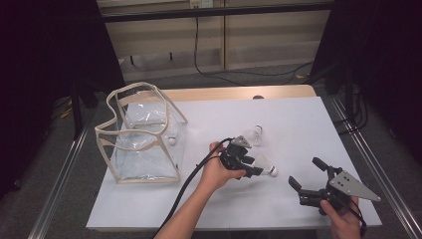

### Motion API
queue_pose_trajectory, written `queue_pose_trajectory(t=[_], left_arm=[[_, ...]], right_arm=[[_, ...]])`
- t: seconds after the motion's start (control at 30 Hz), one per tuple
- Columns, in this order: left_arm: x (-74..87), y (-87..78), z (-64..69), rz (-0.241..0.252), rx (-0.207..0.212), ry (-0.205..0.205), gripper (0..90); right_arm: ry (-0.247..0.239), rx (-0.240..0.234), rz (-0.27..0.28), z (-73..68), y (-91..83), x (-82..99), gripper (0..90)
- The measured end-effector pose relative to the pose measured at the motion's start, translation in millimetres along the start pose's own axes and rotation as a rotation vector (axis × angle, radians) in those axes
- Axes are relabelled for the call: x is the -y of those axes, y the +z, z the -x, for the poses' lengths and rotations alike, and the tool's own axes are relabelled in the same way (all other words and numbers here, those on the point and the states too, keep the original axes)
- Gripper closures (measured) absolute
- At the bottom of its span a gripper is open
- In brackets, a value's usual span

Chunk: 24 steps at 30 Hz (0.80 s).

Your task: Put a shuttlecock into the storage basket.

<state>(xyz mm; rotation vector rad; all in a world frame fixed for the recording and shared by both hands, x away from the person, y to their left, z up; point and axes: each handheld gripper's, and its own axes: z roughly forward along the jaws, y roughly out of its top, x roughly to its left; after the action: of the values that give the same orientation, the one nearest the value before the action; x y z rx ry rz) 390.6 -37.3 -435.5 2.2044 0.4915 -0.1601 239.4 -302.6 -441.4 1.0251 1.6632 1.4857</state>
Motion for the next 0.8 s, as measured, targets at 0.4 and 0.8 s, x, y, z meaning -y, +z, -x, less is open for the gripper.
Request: queue_pose_trajectory(t=[0.4, 0.8], left_arm=[[1.3, 6.9, 1.8, -0.004, 0.042, -0.020, 66.3], [2.1, 10.9, 4.9, 0.016, 0.088, -0.010, 89.8]], right_arm=[[0.000, -0.002, 0.000, -0.1, 0.0, 0.0, 0.2], [0.001, -0.001, -0.001, 0.2, -0.7, -0.1, 0.2]])
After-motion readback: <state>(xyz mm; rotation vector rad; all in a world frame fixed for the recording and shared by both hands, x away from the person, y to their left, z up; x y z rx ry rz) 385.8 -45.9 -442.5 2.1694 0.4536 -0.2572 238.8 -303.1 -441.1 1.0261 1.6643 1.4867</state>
